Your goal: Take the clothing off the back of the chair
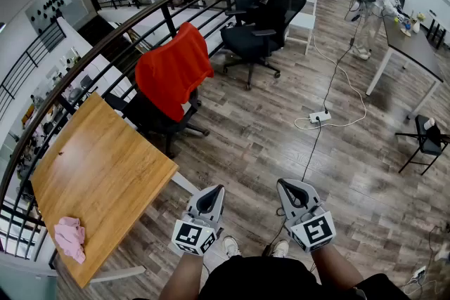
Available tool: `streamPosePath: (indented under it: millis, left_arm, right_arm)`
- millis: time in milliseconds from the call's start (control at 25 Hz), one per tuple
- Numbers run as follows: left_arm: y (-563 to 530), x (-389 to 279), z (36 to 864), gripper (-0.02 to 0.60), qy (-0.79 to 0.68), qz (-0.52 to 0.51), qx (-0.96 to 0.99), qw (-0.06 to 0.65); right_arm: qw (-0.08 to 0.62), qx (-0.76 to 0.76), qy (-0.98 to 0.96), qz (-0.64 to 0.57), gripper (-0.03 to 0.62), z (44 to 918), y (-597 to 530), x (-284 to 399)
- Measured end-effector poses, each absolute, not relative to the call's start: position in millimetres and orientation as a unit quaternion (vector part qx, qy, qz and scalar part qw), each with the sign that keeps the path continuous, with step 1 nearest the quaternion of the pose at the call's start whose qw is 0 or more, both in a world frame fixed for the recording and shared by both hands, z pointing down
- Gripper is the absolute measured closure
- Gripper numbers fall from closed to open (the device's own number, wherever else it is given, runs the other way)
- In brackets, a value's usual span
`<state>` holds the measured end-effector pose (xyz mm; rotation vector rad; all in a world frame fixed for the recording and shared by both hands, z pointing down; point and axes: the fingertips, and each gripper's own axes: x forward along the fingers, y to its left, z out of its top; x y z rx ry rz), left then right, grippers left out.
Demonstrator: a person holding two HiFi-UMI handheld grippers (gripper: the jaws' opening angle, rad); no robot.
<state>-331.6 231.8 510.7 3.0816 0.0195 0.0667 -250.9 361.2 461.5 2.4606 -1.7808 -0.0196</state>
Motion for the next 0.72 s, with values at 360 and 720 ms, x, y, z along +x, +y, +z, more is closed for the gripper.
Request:
streamPosePath:
  millis: [360,720]
  left_arm:
    - [234.2,-338.7,510.4,0.566,0.031,0.020,0.999,0.035]
    - [209.2,-348.2,513.6,0.566,0.040,0.018,0.998,0.035]
  right_arm:
    - [0.054,0.823,-0.566,0.018,0.589,468.2,362.8,-260.9]
    - [0.033,0.831,-0.555,0.019,0.588,473.1,336.3,-263.7]
